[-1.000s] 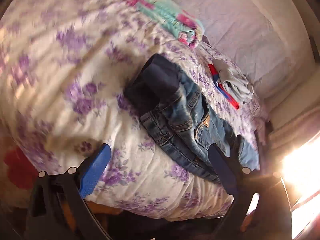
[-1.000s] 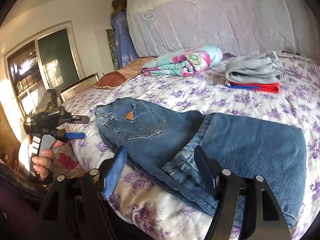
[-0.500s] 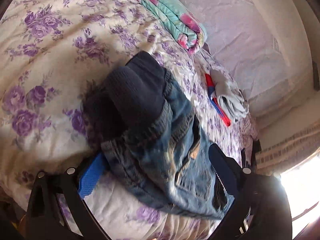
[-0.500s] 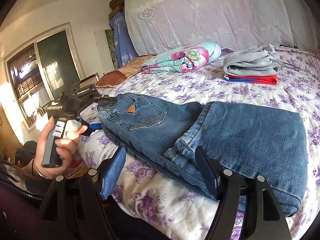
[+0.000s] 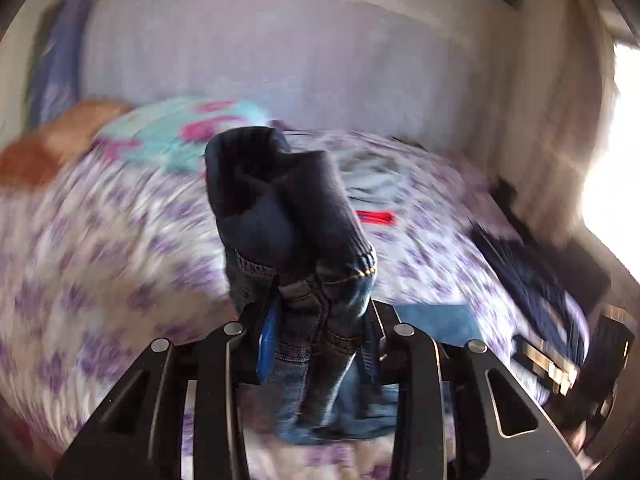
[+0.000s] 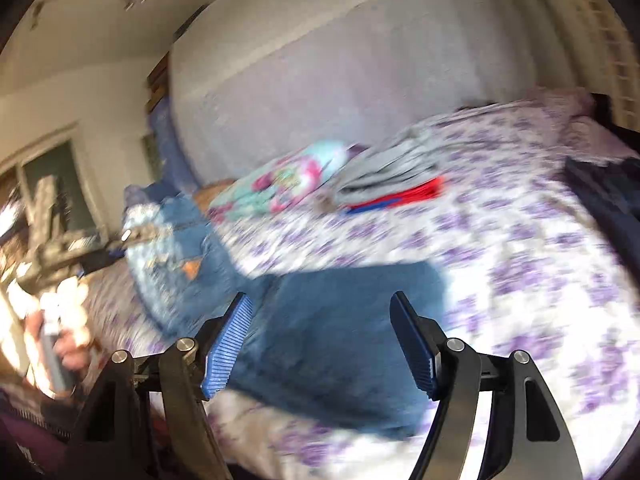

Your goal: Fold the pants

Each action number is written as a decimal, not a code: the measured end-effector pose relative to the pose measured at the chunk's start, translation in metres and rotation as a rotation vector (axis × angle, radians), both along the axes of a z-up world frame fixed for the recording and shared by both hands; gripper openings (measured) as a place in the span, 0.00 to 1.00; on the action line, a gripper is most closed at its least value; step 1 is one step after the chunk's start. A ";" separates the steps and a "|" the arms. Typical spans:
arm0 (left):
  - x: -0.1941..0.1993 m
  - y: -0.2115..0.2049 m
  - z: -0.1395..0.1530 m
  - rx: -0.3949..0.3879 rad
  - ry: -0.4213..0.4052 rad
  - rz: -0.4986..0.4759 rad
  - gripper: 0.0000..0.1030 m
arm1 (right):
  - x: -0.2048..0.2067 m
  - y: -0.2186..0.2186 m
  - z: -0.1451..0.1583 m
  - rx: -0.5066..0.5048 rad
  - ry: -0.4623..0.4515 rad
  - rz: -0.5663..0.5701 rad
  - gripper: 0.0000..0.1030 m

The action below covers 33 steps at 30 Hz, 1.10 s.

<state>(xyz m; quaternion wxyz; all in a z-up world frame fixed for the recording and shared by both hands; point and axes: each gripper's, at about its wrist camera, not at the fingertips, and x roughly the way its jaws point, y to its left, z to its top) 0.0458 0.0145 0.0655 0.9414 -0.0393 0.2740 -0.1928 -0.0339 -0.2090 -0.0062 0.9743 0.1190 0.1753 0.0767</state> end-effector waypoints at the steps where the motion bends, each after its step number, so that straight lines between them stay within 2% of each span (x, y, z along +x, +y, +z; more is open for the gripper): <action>1: -0.005 -0.033 0.004 0.068 -0.018 -0.062 0.32 | -0.006 -0.016 0.005 0.016 -0.015 -0.048 0.70; 4: -0.025 -0.114 -0.010 0.237 -0.044 -0.219 0.33 | -0.024 -0.062 0.010 0.060 -0.024 -0.181 0.70; 5: -0.032 -0.152 -0.029 0.326 -0.041 -0.288 0.35 | -0.028 -0.072 0.008 0.070 -0.016 -0.210 0.70; 7: -0.038 -0.193 -0.065 0.430 -0.019 -0.389 0.39 | -0.036 -0.094 0.000 0.104 0.021 -0.267 0.70; 8: -0.039 -0.213 -0.092 0.499 0.006 -0.424 0.41 | -0.038 -0.100 -0.005 0.124 0.035 -0.272 0.70; 9: -0.044 -0.221 -0.106 0.537 -0.009 -0.429 0.43 | -0.040 -0.106 -0.010 0.157 0.056 -0.269 0.70; 10: -0.053 -0.224 -0.111 0.556 -0.058 -0.419 0.46 | -0.042 -0.110 -0.014 0.180 0.074 -0.258 0.70; 11: -0.064 -0.223 -0.108 0.548 -0.098 -0.440 0.59 | -0.043 -0.111 -0.016 0.194 0.085 -0.237 0.71; 12: -0.069 -0.220 -0.103 0.518 -0.092 -0.481 0.66 | -0.043 -0.110 -0.017 0.197 0.088 -0.216 0.74; 13: -0.073 -0.215 -0.095 0.488 -0.097 -0.504 0.69 | -0.042 -0.109 -0.016 0.200 0.089 -0.194 0.76; 17: -0.099 -0.191 -0.053 0.411 -0.179 -0.549 0.69 | -0.026 -0.097 -0.004 0.245 0.080 -0.078 0.80; 19: -0.104 -0.172 -0.025 0.352 -0.208 -0.526 0.72 | -0.013 -0.088 -0.001 0.280 0.105 0.002 0.81; 22: -0.078 -0.135 -0.002 0.249 -0.144 -0.447 0.81 | 0.012 -0.065 -0.004 0.261 0.186 0.071 0.81; 25: -0.037 -0.088 -0.014 0.167 -0.016 -0.302 0.81 | 0.035 -0.047 -0.021 0.212 0.281 0.066 0.81; 26: -0.024 -0.080 -0.023 0.152 0.024 -0.278 0.81 | 0.044 -0.043 -0.032 0.224 0.318 0.089 0.55; 27: -0.013 -0.072 -0.036 0.133 0.072 -0.261 0.80 | 0.054 -0.039 -0.044 0.271 0.347 0.158 0.28; 29: 0.005 -0.067 -0.061 0.125 0.152 -0.242 0.76 | 0.050 -0.036 -0.042 0.268 0.308 0.161 0.24; 30: 0.004 -0.070 -0.067 0.126 0.174 -0.252 0.76 | 0.040 -0.028 -0.028 0.216 0.250 0.167 0.24; 33: -0.004 -0.080 -0.071 0.147 0.130 -0.281 0.81 | 0.017 -0.013 0.000 0.082 0.193 0.160 0.24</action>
